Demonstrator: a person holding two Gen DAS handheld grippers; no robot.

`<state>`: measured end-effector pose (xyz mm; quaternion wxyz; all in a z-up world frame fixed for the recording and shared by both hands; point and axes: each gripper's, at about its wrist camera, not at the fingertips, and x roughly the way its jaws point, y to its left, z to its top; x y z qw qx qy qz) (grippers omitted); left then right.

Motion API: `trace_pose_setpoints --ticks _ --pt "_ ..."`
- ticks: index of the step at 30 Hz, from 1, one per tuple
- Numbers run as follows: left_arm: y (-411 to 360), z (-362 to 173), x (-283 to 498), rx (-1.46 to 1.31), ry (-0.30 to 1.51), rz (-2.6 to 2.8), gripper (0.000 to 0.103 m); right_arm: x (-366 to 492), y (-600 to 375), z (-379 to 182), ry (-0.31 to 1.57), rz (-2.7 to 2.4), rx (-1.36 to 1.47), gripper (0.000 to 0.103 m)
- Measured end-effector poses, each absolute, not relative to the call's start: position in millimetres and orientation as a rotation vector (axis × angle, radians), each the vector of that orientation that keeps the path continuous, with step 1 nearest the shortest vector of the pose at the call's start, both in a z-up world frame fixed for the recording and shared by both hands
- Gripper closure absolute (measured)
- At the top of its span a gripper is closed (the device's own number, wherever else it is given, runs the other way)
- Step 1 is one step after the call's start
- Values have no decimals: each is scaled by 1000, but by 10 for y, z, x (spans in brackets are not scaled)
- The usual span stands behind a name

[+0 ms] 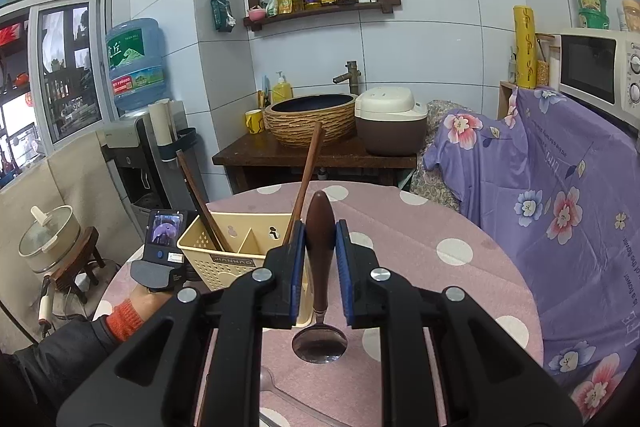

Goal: Organize utensils

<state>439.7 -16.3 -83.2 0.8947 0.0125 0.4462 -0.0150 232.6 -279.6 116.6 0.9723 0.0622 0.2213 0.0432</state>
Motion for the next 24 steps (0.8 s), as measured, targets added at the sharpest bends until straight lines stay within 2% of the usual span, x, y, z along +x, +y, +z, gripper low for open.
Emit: trace_pose_setpoints --ticks 6,9,17,24 --pt "-118 -827 4535 35 932 8 77 2343 -2773 1158 443 89 129 87" --pt "-158 -831 4523 56 920 20 93 2347 -2760 1143 443 94 131 87" --pt "-49 -757 4427 -16 914 18 95 2316 -2732 1130 441 93 130 87" --pt "213 -257 3990 -80 783 -34 95 2265 -2708 1131 438 107 144 87"
